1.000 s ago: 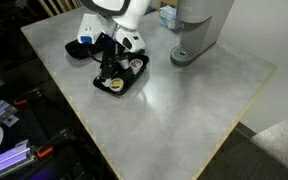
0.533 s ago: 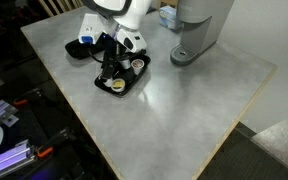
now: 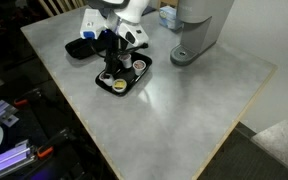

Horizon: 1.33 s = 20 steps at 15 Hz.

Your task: Transfer the coffee pods from the box on the right to the box on the left

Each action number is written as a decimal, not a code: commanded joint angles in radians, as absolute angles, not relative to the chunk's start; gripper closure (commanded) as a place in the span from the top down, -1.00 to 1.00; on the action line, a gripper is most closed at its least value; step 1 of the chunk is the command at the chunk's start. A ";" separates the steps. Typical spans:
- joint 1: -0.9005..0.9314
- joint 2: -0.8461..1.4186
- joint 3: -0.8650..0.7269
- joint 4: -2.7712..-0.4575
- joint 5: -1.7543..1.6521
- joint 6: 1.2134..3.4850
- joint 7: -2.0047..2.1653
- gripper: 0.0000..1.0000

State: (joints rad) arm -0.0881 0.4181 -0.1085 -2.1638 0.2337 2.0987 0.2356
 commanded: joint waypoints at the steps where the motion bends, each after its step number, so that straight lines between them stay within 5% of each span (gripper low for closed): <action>1: -0.096 0.391 -0.097 -2.162 0.250 2.123 0.205 1.00; 20: -0.160 0.408 -0.119 -2.191 0.332 2.148 0.203 1.00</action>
